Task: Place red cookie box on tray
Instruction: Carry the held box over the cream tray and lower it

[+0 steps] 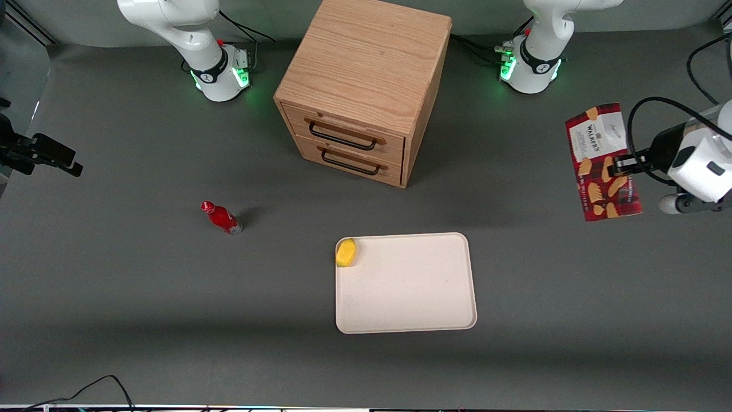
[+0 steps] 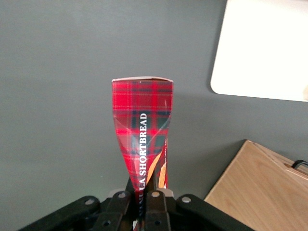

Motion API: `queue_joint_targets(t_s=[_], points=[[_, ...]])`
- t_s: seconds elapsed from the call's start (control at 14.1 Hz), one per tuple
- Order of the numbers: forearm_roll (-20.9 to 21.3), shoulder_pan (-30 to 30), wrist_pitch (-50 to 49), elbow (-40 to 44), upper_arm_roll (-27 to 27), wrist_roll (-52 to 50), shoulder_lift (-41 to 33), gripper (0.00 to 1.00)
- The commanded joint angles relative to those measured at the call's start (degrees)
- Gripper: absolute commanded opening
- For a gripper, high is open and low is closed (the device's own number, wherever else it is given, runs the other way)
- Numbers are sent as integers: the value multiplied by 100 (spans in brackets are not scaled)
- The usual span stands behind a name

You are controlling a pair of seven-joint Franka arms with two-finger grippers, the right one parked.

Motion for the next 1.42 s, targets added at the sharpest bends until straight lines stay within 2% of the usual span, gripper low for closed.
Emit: queue_joint_targets(t_s=[0.0, 0.21, 0.35, 0.57, 0.71, 0.92, 1.35], points=[[-67, -112, 421, 183, -431, -892, 261, 8], [12, -121, 1343, 192, -1152, -1913, 708, 6], [388, -304, 1968, 252, -1425, -2371, 1051, 6], [987, -796, 2523, 726, -1435, -3091, 1797, 4], [1032, -824, 2743, 1051, -1435, -3304, 2316, 4], [1453, -938, 3410, 1088, -1435, -3305, 2818, 3], [1892, -1070, 4114, 1000, -1435, -3217, 3381, 2]])
